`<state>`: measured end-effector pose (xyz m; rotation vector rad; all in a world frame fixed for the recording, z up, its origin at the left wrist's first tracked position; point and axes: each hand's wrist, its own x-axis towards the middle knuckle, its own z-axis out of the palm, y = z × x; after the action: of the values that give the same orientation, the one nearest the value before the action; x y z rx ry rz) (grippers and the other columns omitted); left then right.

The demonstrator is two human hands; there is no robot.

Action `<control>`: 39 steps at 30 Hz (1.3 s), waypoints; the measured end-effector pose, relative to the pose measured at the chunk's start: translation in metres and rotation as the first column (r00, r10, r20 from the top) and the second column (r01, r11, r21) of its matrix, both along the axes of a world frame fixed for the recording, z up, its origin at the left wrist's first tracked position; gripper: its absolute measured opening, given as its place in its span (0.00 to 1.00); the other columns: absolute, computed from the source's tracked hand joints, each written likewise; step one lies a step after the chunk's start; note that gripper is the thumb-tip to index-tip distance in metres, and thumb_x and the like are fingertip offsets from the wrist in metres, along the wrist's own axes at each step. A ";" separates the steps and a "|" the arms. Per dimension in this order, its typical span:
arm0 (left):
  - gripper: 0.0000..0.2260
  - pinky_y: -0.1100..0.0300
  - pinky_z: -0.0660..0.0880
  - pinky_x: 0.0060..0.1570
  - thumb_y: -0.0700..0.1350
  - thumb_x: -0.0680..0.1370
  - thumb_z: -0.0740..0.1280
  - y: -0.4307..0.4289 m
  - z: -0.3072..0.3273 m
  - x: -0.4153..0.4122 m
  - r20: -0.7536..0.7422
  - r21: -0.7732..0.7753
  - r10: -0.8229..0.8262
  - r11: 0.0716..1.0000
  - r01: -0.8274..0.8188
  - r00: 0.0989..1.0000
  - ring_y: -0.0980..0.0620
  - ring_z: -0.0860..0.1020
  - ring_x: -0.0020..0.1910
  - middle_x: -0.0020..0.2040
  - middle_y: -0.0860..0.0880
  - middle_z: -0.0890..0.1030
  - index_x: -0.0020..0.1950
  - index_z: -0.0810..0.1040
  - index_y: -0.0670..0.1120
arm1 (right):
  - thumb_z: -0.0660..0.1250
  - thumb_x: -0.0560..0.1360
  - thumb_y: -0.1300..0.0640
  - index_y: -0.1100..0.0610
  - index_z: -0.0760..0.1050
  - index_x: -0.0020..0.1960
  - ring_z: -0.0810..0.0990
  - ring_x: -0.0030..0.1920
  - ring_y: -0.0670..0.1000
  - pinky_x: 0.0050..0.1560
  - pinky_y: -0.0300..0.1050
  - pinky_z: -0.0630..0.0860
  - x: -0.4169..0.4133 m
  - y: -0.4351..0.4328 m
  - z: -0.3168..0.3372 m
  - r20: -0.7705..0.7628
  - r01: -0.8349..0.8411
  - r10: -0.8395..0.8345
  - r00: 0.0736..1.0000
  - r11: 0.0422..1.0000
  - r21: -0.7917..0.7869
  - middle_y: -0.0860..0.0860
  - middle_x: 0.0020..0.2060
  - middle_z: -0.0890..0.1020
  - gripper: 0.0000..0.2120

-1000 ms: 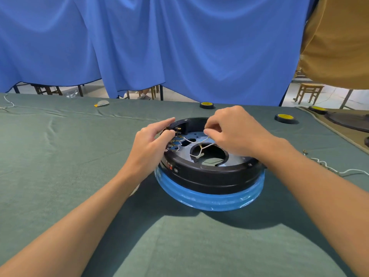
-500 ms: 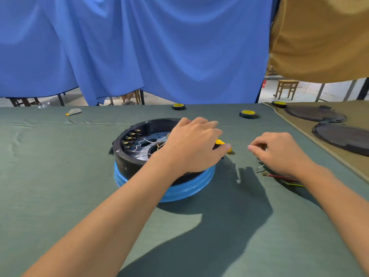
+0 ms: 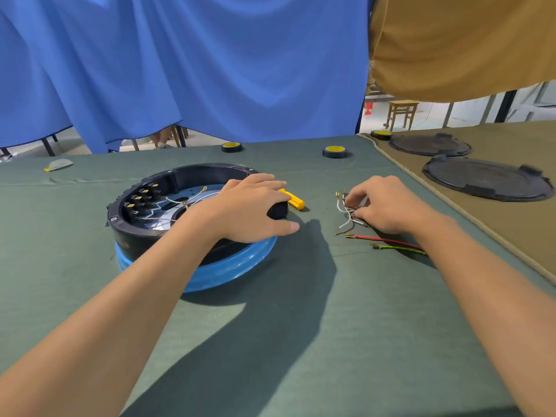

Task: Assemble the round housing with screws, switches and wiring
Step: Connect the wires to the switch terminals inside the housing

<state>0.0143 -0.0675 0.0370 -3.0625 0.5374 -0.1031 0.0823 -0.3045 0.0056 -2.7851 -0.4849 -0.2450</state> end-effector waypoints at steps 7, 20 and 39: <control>0.26 0.46 0.52 0.72 0.63 0.78 0.60 -0.001 0.002 -0.002 -0.013 -0.021 -0.004 1.000 0.004 1.000 0.57 0.49 0.78 0.78 0.57 0.58 0.73 0.68 0.53 | 0.76 0.70 0.62 0.54 0.84 0.50 0.80 0.45 0.49 0.46 0.38 0.70 -0.004 0.000 0.001 0.031 -0.011 0.006 0.999 0.986 0.169 0.51 0.43 0.85 0.09; 0.25 0.46 0.53 0.71 0.62 0.79 0.60 -0.001 0.003 -0.004 -0.024 -0.052 -0.006 0.999 0.004 1.000 0.58 0.49 0.77 0.78 0.57 0.59 0.73 0.69 0.52 | 0.73 0.72 0.63 0.52 0.82 0.51 0.78 0.43 0.47 0.48 0.41 0.71 -0.006 -0.001 0.002 -0.007 0.008 -0.007 1.000 0.991 0.135 0.45 0.37 0.80 0.10; 0.25 0.44 0.51 0.72 0.63 0.79 0.59 0.000 0.004 -0.004 -0.052 -0.069 -0.015 0.998 0.011 0.999 0.57 0.48 0.78 0.79 0.57 0.57 0.75 0.65 0.56 | 0.71 0.74 0.58 0.52 0.83 0.47 0.79 0.45 0.49 0.49 0.41 0.72 -0.011 0.014 -0.003 -0.001 0.007 -0.007 1.000 0.976 0.219 0.48 0.38 0.83 0.04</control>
<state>0.0104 -0.0676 0.0410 -3.1368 0.5682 -0.0421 0.0709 -0.2901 0.0026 -2.5718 -0.4203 -0.2818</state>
